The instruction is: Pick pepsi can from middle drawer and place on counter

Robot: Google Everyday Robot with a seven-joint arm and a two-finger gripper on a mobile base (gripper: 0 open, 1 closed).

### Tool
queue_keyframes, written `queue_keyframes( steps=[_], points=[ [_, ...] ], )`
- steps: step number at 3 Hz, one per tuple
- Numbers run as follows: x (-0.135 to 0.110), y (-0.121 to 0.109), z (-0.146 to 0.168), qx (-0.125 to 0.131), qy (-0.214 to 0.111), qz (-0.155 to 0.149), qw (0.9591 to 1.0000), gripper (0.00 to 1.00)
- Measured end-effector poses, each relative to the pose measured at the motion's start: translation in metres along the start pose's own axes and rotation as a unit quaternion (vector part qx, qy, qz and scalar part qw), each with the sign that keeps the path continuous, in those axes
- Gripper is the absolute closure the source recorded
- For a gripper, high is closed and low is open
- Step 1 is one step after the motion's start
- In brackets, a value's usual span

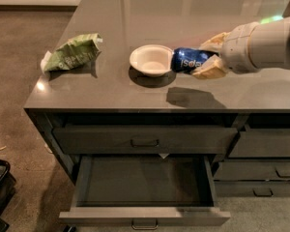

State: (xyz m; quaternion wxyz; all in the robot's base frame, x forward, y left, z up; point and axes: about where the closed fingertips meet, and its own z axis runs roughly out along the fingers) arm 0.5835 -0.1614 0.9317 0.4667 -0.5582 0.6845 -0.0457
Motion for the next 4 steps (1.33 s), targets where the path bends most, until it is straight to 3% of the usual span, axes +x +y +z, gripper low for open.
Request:
queue_keyframes(
  steps=[2,4],
  points=[
    [0.029,-0.005,0.010,0.003,0.012,0.032,0.9994,0.97],
    [0.049,0.021,0.009,0.015,0.014,0.066,0.9976,0.51]
  ],
)
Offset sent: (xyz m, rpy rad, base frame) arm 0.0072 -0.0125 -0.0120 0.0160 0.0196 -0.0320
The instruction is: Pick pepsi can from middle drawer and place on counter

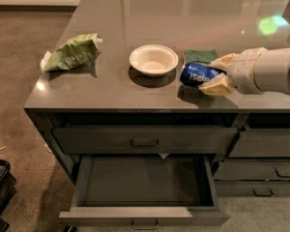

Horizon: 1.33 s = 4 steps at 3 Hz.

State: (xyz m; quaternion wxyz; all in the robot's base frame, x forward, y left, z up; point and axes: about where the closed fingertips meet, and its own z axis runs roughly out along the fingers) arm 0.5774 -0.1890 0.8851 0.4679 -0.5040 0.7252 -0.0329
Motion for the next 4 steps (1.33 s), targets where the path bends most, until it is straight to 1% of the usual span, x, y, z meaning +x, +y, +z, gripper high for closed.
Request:
queue_keyframes(
  steps=[2,3,4],
  points=[
    [0.0013,0.0007,0.0002,0.001,0.001,0.000,1.0000,0.04],
    [0.0013,0.0008,0.0002,0.001,0.001,0.000,1.0000,0.00],
    [0.0013,0.0008,0.0002,0.001,0.001,0.000,1.0000,0.00]
  ],
)
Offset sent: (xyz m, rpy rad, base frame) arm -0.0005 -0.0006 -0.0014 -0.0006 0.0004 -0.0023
